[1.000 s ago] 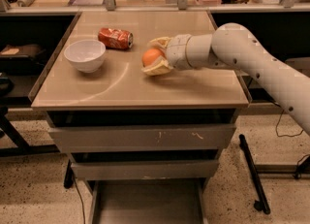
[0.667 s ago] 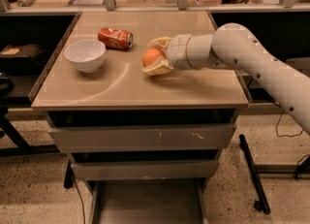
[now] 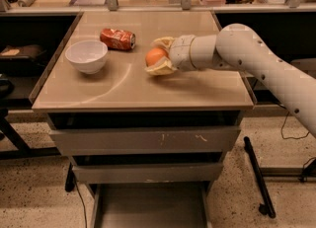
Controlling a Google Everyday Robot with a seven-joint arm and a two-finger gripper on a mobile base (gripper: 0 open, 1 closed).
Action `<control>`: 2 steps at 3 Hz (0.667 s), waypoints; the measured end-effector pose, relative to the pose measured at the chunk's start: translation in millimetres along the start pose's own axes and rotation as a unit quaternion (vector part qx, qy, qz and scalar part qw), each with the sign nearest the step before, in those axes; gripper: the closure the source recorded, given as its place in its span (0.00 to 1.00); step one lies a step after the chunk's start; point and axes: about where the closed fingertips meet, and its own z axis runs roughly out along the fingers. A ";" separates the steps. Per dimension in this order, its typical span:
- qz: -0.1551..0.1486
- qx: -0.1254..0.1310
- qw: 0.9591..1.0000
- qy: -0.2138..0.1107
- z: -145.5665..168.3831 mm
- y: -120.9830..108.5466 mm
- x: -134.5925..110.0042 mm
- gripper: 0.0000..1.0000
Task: Pick orange from bottom drawer and place on counter
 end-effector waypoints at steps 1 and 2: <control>0.000 0.000 1.000 0.000 0.0 0.0 0.0 0.11; 0.000 0.000 1.000 0.000 0.0 0.0 0.0 0.00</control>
Offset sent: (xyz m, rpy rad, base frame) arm 0.0000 0.0000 0.0000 0.0000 0.0000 0.0000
